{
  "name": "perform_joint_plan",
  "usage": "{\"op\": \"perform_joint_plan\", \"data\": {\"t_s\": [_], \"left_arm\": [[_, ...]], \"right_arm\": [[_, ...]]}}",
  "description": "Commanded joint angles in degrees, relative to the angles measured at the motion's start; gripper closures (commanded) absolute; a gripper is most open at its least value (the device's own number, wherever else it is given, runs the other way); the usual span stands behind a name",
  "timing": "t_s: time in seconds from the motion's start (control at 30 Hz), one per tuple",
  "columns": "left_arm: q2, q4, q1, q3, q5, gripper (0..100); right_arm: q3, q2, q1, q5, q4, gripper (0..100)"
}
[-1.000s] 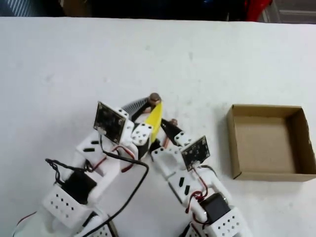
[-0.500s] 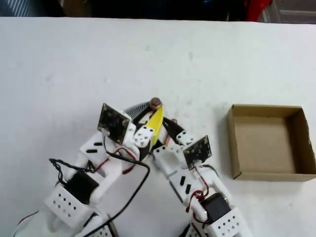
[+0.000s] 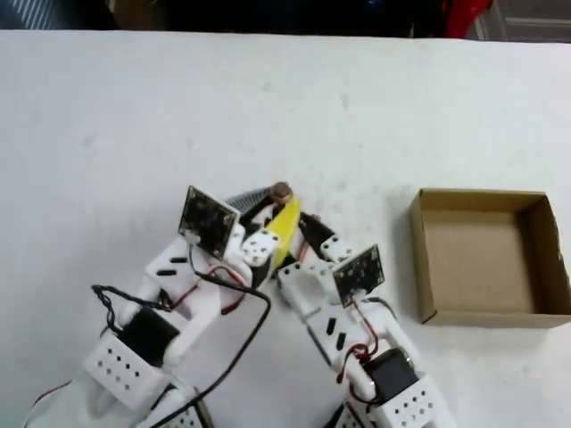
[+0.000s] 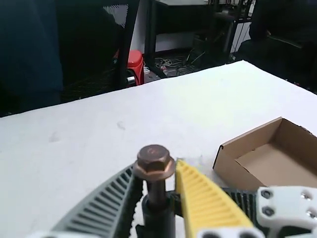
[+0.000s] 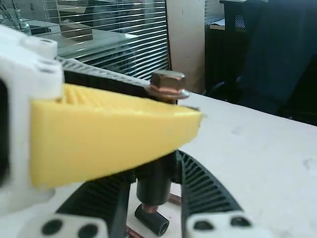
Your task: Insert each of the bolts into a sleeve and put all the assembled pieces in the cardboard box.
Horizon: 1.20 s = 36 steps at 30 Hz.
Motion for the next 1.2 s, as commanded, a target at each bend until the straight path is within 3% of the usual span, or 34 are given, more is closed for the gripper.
{"op": "perform_joint_plan", "data": {"t_s": [0.0, 0.13, 0.37, 0.67, 0.93, 1.07, 1.17], "left_arm": [[-0.48, 0.0, -0.04, -0.35, -0.26, 78], [-0.48, 0.0, -0.66, -0.44, -0.26, 74], [-0.4, 0.0, -7.96, -0.35, -0.62, 71], [-0.84, -0.26, -8.13, -1.41, -0.53, 66], [-12.88, 0.18, -9.19, -4.31, -0.62, 66], [-18.59, 8.79, -14.37, -4.48, -0.62, 68], [-21.85, 14.59, -19.3, -4.4, -0.62, 80]], "right_arm": [[0.44, -0.84, 0.66, -0.35, -0.31, 98.1], [0.44, -0.84, 0.75, -0.35, -0.31, 98.1], [0.44, -0.84, 0.75, -0.35, -0.31, 98.1], [0.44, -0.84, 0.84, 0.09, -0.13, 98.1], [0.44, -0.84, 4.09, 0.09, 2.59, 98.1], [-0.62, -0.84, 8.84, 0.09, 2.77, 98.2], [-4.4, -0.84, 12.35, 0.09, 7.78, 98.2]]}}
